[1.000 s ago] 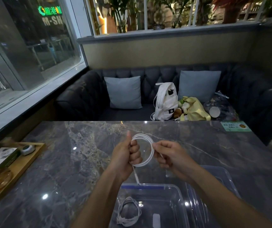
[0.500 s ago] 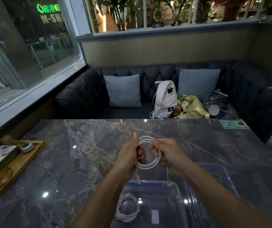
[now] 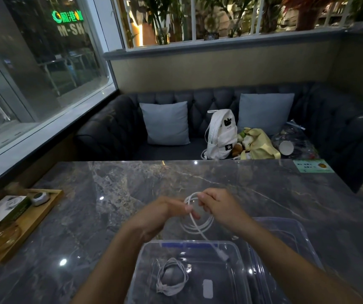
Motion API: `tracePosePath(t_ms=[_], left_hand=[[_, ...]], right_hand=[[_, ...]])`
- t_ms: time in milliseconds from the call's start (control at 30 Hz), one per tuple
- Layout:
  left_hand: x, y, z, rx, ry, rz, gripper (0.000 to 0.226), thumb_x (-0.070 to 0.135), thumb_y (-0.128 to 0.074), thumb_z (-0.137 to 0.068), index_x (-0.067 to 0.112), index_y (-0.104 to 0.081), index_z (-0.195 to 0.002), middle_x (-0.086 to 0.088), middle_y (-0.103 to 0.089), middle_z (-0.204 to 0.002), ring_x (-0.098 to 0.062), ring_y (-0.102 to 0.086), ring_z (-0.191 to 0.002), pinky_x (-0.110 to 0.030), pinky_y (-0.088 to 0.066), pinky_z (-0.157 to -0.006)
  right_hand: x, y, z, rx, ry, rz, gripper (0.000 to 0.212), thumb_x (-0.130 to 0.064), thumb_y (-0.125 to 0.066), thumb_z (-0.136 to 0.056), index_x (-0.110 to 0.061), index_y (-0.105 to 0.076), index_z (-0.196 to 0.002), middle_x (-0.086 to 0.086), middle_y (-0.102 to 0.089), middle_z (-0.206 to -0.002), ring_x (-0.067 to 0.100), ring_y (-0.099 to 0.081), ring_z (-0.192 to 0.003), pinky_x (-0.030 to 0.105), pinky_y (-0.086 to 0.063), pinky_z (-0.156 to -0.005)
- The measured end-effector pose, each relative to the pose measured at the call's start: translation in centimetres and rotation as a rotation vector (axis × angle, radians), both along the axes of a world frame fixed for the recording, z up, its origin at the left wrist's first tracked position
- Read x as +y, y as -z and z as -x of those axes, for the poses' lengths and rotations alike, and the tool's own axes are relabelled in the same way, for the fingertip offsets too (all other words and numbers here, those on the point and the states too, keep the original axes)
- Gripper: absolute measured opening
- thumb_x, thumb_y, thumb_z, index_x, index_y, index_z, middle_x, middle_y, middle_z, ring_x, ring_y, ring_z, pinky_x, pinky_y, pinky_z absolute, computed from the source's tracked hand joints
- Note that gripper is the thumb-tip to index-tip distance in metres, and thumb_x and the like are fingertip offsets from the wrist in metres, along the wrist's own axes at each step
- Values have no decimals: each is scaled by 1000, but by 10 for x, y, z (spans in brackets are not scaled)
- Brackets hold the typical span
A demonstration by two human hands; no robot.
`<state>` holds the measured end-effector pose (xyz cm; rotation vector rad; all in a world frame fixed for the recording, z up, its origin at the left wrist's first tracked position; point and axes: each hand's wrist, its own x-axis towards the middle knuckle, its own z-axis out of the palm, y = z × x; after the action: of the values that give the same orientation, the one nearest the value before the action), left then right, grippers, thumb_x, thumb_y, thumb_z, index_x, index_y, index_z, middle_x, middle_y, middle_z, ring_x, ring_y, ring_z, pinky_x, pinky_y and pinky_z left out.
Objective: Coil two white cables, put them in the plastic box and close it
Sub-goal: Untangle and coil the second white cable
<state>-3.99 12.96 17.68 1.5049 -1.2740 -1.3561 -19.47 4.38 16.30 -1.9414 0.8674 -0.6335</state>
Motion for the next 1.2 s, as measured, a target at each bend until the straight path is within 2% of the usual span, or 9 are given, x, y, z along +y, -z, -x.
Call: tracePosePath(t_ms=[200,300,467,600,733,867,967,1100,1200], left_hand=[[3,18,17,134,-335,194,18,11,-82,-60,11,-64,-62,-7,-70,-59,-21,-68,-58,-25,-55,-56],[3,21,21,14,-467,274,36,-1,-76,-69,12,-44,-77,-3,-71,-64,-21,-68,-53,-24,-52,-49],[0,32,33,-252,-694,336,22,4,-55,-86,18,-41,-76,-14,-59,-70,-24,-63,-44,-28,-46,-38],[-2,34,39,-115,-763,317,25,-4,-54,-83,19,-43,-86,-9,-61,-82,-17,-67,-63,-21,-47,-47],[1,33,29,-258,-584,405,17,11,-66,-82,23,-58,-91,1,-66,-85,-11,-62,-78,-21,-46,-67],[16,25,20,-467,-228,499,3,35,-60,-82,35,-62,-79,11,-55,-68,-1,-51,-65,-13,-39,-60],[23,21,16,-483,-151,492,11,32,-56,-84,27,-65,-81,12,-52,-64,-2,-48,-62,-13,-36,-58],[26,23,9,-601,-126,434,20,30,-71,-77,38,-57,-66,13,-49,-53,-2,-43,-53,-12,-32,-52],[28,26,8,-696,-217,357,18,30,-79,-67,34,-61,-69,12,-50,-69,-4,-45,-57,-12,-35,-55]], right_hand=[[3,-4,1,-153,-10,-232,31,-16,-47,-93,-11,-55,-64,0,-45,-51,-1,-40,-31,10,-29,-35],[5,-4,3,-186,-16,-260,31,-15,-47,-94,-11,-54,-63,2,-44,-51,-1,-38,-29,10,-29,-33],[16,1,-1,-253,-49,-214,30,-12,-47,-93,-10,-55,-64,0,-43,-50,0,-38,-32,9,-29,-38],[19,2,-1,-233,-85,-147,32,-13,-48,-92,-15,-55,-61,-2,-45,-50,-1,-39,-38,10,-30,-44],[17,2,6,-242,-64,-160,30,-14,-48,-93,-15,-56,-63,-3,-45,-50,-1,-39,-38,10,-30,-43],[9,1,21,-256,-37,-213,31,-15,-49,-92,-16,-57,-62,-2,-44,-50,0,-39,-33,8,-29,-36],[9,3,26,-268,-78,-247,32,-16,-50,-92,-18,-58,-61,-7,-46,-47,0,-37,-33,9,-28,-36],[10,9,25,-77,-121,65,28,-21,-50,-92,-22,-57,-65,-6,-50,-56,5,-44,-50,23,-37,-53],[16,14,25,-50,-167,578,24,-22,-49,-91,-8,-63,-77,5,-60,-65,18,-54,-57,33,-44,-56]])
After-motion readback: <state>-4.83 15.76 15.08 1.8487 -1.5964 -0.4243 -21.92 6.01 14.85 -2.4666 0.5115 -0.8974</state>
